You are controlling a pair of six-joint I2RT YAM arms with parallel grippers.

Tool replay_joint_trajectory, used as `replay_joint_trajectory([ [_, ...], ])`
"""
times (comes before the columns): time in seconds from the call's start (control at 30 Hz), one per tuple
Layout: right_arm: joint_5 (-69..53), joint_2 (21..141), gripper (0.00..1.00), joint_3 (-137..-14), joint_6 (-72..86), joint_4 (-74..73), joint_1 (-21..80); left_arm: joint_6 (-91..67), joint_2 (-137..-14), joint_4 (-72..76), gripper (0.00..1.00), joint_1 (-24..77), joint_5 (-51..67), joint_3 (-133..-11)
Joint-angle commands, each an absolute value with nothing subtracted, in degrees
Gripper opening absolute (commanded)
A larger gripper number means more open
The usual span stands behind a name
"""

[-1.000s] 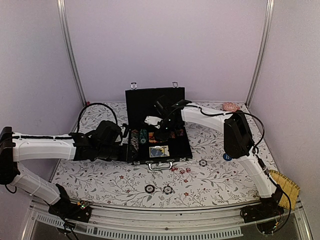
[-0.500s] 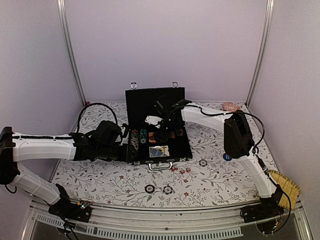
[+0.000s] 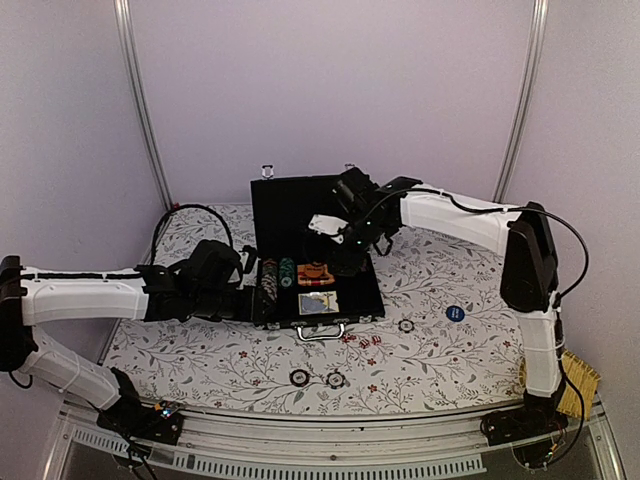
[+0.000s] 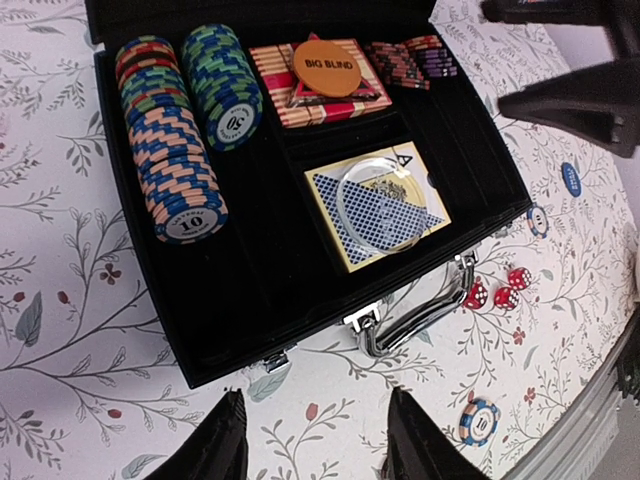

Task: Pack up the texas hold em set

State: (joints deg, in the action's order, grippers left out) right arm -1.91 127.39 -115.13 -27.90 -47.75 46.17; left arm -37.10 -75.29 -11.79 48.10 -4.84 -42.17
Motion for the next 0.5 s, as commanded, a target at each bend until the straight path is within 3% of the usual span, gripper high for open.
replay_joint_trajectory([
  [0.0, -3.5, 116.1, 0.69, -104.7, -26.3, -48.3, 46.3, -36.7, -75.3, -13.1, 0.49, 47.9, -5.4, -43.7],
  [0.47, -6.1, 92.9, 0.67, -70.5, -26.9, -47.1, 31.1, -33.1, -83.4, -13.0, 0.46, 48.0, -2.3, -51.7],
])
